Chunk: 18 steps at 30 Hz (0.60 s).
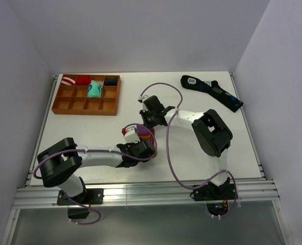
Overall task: Roll the socks
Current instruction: Adjust the sock at the center of the board.
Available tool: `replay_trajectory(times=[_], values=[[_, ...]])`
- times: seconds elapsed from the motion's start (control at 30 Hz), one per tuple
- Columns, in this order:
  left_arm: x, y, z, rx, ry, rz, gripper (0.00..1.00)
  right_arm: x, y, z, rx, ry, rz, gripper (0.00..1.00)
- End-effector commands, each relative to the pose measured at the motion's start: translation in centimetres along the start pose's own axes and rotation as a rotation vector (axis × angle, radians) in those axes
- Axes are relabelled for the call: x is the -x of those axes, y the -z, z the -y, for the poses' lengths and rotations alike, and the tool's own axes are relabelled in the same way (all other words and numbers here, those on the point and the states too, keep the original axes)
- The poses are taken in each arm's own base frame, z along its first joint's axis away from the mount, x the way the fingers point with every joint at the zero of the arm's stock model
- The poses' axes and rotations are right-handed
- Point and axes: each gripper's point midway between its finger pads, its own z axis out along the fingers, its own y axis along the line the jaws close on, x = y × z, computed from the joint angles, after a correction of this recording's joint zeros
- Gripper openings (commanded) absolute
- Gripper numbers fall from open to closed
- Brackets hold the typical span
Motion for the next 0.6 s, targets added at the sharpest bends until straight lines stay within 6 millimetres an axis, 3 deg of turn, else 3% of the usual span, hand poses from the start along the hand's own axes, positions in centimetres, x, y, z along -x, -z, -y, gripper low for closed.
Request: replay_trajectory(times=[0.0,0.2,0.3,0.43,0.57], values=[[-1.7,0.6,0.9,-0.006,0.045,-0.043,0.42,-0.5,-0.7,-0.1,-0.023,0.047,-0.038,0.22],[0.7,2.9,1.1,-0.047,0.033,0.010,0.50,-0.5,0.0,1.0,-0.065,0.020,-0.025,0.27],[2.4,4.5,1.0,-0.055,0.029,0.049,0.51,0.1,0.8,0.8,-0.060,0.013,-0.008,0.42],[4.3,6.2,0.8,-0.080,0.025,0.096,0.53,1.4,2.1,0.5,-0.054,0.001,0.027,0.53],[5.8,6.9,0.1,-0.071,0.013,0.148,0.54,2.9,3.6,0.5,-0.060,-0.017,0.068,0.57]])
